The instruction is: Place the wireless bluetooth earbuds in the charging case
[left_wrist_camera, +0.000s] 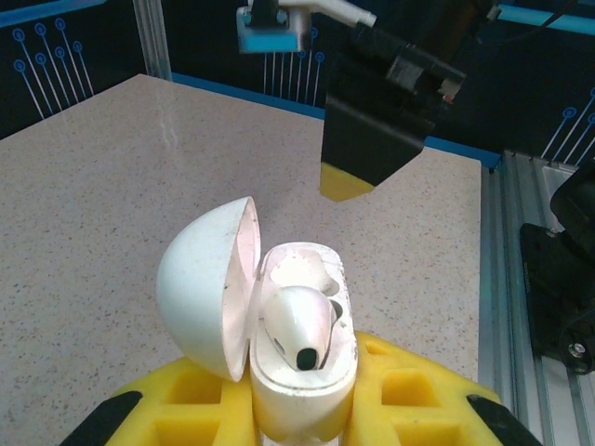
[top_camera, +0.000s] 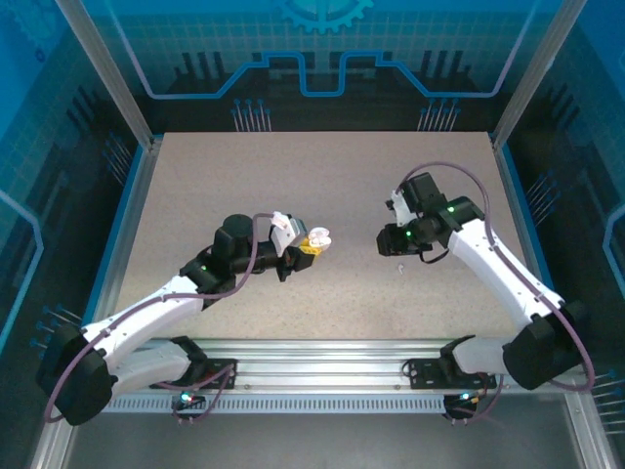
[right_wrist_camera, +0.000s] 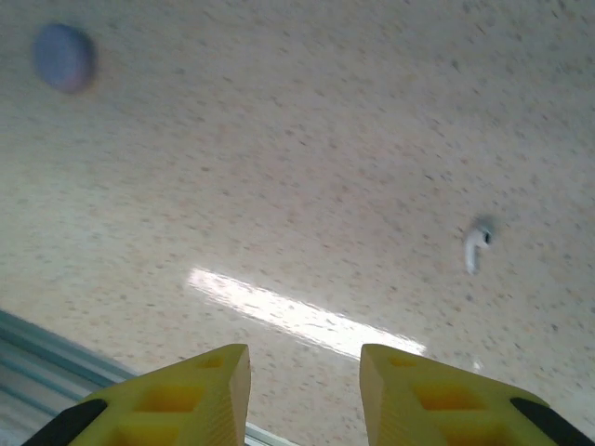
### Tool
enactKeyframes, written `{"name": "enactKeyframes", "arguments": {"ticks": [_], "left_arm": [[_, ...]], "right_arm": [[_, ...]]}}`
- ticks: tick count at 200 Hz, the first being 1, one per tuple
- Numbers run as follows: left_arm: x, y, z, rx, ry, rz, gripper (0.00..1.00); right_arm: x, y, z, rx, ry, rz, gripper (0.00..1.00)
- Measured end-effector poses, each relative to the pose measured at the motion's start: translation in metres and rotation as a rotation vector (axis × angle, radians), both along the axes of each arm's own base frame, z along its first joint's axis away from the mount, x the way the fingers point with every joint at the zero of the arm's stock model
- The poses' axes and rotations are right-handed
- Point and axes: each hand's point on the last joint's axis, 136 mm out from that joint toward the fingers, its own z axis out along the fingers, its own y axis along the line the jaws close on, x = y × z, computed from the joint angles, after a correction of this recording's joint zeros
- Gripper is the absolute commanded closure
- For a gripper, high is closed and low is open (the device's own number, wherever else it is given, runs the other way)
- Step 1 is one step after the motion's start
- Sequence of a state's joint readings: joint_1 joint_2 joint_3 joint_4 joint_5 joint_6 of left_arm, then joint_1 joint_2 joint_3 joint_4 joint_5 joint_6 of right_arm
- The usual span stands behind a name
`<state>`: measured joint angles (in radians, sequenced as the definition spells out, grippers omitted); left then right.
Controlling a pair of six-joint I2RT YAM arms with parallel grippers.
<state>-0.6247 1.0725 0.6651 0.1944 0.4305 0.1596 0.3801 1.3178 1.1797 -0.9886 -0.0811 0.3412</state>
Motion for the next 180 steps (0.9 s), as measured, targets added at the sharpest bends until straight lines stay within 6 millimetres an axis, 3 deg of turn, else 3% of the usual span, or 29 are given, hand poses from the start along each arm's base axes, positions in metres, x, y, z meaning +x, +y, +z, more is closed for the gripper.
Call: {"name": "enactKeyframes", "arguments": {"ticks": [61,109,180], "left_arm": [[0.000,0.000,-0.002,0.006,0.008,0.001,0.82],[-0.001,0.000,-0.002,0.006,0.009,0.000,0.82],[0.000,0.001,-0.004,0.013,0.015,0.008,0.82]], "right_arm": [[0.011,-0.037,-0.051,-0.143,0.155,-0.076,0.65],[0.014,-0.039,-0.092,-0.190,0.269,-0.038,0.66],[0.015,-0.051,-0.133,-0.266,0.369,-0.015,0.68]]}}
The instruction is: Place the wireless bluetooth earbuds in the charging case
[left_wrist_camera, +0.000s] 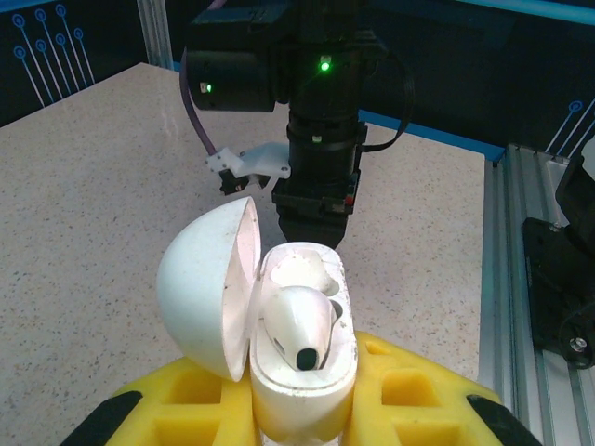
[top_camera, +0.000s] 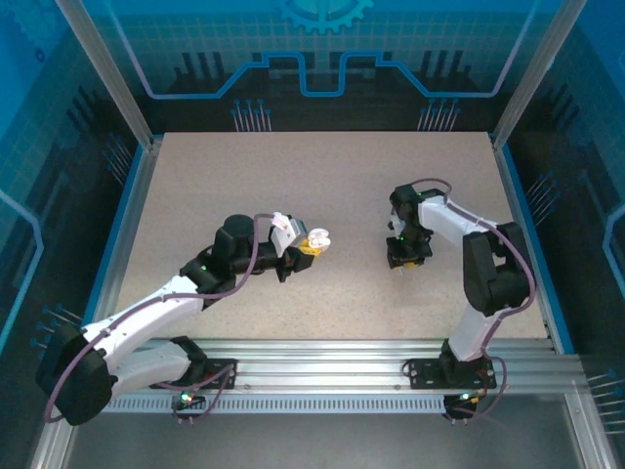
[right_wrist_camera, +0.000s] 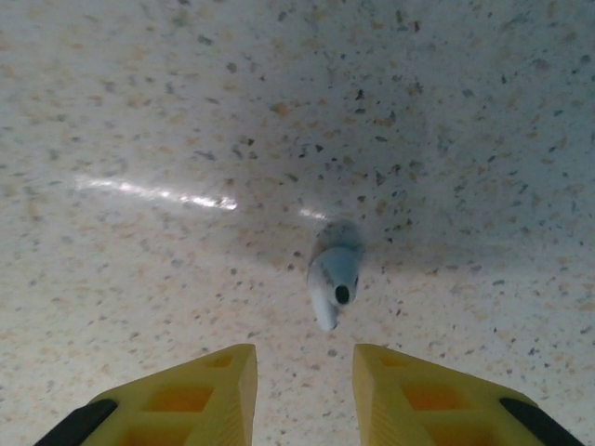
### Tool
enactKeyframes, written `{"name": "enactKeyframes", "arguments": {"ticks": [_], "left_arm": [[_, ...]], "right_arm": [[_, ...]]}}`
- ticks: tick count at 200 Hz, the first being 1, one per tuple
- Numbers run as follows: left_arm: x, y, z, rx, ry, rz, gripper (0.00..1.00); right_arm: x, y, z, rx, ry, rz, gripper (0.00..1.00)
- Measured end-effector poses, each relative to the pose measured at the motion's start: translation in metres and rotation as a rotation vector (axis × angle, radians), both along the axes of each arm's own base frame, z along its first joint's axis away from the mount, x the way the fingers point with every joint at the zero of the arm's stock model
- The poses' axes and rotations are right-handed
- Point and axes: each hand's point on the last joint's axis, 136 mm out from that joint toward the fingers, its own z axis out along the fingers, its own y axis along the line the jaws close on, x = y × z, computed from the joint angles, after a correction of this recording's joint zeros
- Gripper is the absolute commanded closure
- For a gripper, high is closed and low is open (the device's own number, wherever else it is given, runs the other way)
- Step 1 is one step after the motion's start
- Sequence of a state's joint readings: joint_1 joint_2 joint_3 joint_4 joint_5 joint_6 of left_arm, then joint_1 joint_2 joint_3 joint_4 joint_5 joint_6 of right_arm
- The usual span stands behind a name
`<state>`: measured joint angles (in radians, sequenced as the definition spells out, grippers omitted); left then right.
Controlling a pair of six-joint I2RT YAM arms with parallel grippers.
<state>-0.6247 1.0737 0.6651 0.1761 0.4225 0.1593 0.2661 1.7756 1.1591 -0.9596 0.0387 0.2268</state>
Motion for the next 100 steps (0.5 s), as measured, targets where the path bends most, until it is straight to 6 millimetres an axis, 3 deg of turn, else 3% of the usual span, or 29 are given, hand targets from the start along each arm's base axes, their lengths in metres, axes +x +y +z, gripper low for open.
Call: {"name": "enactKeyframes", "arguments": {"ticks": [36,100], "left_arm": [[0.000,0.000,-0.001,0.003,0.003,0.000,0.82],[0.000,0.000,-0.005,0.013,0.016,0.000,0.82]], "right_arm": [[0.001,-0.004,-0.013,-0.021,0.039,0.006,0.67],[0.008,-0.002,-0.017,-0.022,0.038,0.014,0.71]]}}
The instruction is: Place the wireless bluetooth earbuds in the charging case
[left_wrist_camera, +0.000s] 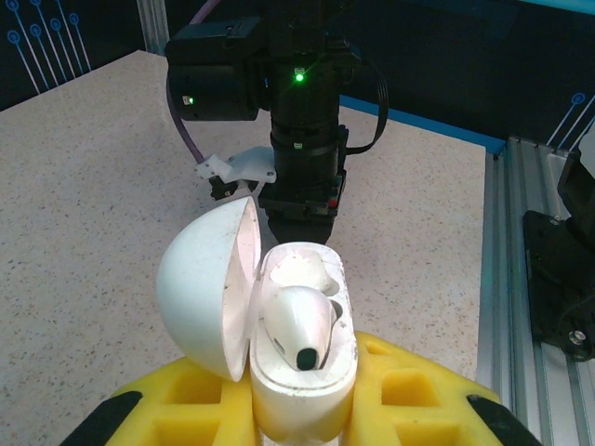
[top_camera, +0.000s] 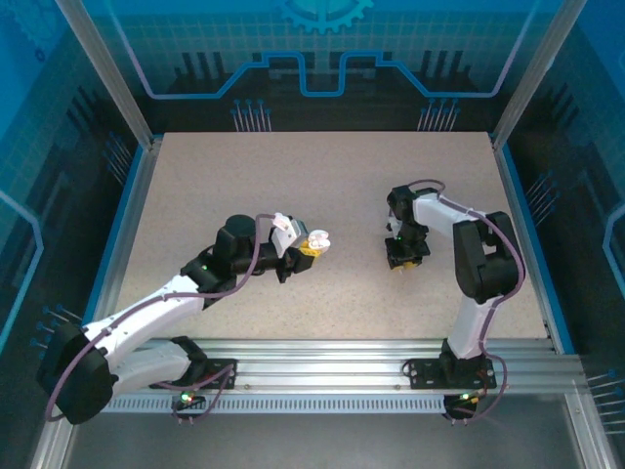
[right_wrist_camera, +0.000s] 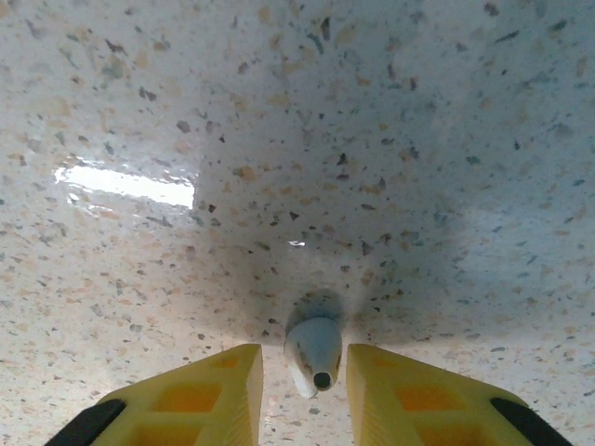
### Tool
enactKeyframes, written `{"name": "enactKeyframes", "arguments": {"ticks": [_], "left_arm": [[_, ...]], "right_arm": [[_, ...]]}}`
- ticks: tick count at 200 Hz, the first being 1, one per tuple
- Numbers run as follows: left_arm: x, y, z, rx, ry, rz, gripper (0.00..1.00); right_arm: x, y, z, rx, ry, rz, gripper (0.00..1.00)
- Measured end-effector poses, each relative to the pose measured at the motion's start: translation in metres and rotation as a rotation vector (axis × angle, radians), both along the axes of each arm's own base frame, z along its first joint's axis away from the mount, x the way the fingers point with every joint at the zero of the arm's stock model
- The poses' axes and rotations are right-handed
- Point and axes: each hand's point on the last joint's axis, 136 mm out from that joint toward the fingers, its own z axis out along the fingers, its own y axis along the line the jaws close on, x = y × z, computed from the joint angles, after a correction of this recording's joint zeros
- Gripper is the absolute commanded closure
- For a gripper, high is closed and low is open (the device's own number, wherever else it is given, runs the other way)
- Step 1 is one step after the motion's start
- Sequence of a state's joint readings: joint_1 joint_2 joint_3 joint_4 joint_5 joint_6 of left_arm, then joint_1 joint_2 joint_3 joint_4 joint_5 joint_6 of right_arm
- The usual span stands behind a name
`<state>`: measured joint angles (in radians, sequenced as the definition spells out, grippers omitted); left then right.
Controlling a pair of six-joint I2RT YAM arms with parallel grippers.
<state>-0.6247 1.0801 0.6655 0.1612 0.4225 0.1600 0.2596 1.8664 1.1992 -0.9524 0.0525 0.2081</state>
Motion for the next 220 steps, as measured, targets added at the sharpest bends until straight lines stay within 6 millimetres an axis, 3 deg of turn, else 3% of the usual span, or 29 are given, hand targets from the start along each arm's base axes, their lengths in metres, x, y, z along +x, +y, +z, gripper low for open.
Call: {"name": "enactKeyframes", "arguments": {"ticks": [220], "left_arm": [[0.0011,0.0006,-0.0020,0.007,0.005,0.007,0.82]], "right_arm": [[0.0019,-0.0023,-0.0041,-0.024,0.026,0.003,0.82]]}}
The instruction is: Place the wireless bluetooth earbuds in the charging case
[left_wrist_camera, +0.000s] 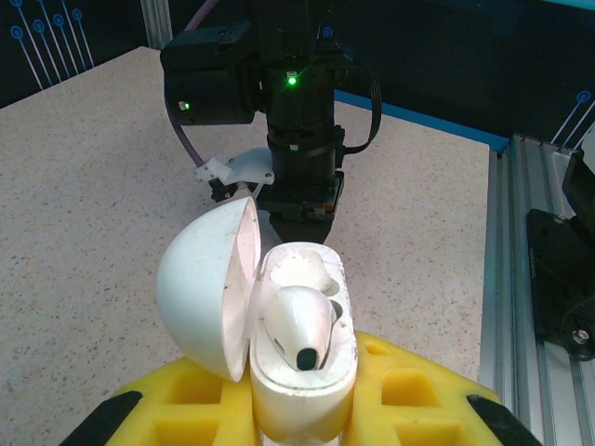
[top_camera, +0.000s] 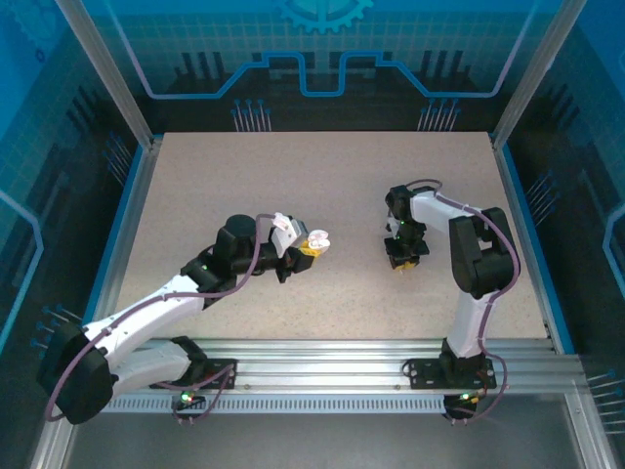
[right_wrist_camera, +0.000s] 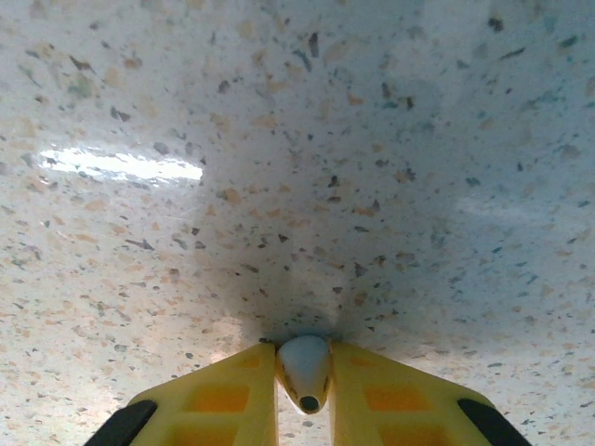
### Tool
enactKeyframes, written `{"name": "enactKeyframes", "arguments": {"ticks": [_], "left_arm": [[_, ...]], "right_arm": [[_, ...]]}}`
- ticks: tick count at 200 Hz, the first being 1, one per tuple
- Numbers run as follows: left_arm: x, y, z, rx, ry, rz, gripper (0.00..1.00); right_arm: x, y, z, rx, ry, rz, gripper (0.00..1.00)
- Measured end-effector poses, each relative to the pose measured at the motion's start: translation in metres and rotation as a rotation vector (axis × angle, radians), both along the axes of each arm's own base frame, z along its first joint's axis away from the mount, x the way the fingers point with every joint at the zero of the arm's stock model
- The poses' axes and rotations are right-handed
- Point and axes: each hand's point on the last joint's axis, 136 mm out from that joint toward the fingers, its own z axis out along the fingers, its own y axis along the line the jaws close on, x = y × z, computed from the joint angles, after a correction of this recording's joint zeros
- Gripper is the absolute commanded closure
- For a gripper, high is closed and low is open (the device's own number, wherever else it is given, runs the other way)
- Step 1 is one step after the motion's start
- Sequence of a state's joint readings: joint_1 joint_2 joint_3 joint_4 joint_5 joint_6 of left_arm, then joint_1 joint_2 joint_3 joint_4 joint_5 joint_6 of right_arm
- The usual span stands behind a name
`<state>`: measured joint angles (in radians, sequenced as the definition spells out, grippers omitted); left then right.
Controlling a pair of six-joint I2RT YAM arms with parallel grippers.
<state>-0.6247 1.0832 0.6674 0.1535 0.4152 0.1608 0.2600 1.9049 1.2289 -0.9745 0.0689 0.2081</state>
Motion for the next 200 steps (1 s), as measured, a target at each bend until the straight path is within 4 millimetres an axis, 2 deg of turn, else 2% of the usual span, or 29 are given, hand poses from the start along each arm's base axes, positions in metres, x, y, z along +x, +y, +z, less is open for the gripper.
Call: {"name": "enactKeyframes", "arguments": {"ticks": [41,111,167,200], "left_arm": [[0.003,-0.002,-0.001,0.004,0.007,0.000,0.82],[0.017,-0.013,-0.016,-0.019,0.045,0.014,0.82],[0.035,-0.030,-0.064,-0.049,0.178,0.025,0.83],[0.041,-0.040,-0.080,-0.072,0.220,0.025,0.84]], "right_arm": [[0.004,0.001,0.003,0.009,-0.042,-0.001,0.82],[0.010,0.012,0.023,0.087,-0.138,-0.036,0.82],[0.015,0.028,0.057,0.208,-0.249,-0.063,0.82],[0.016,0.036,0.080,0.274,-0.322,-0.071,0.82]]}}
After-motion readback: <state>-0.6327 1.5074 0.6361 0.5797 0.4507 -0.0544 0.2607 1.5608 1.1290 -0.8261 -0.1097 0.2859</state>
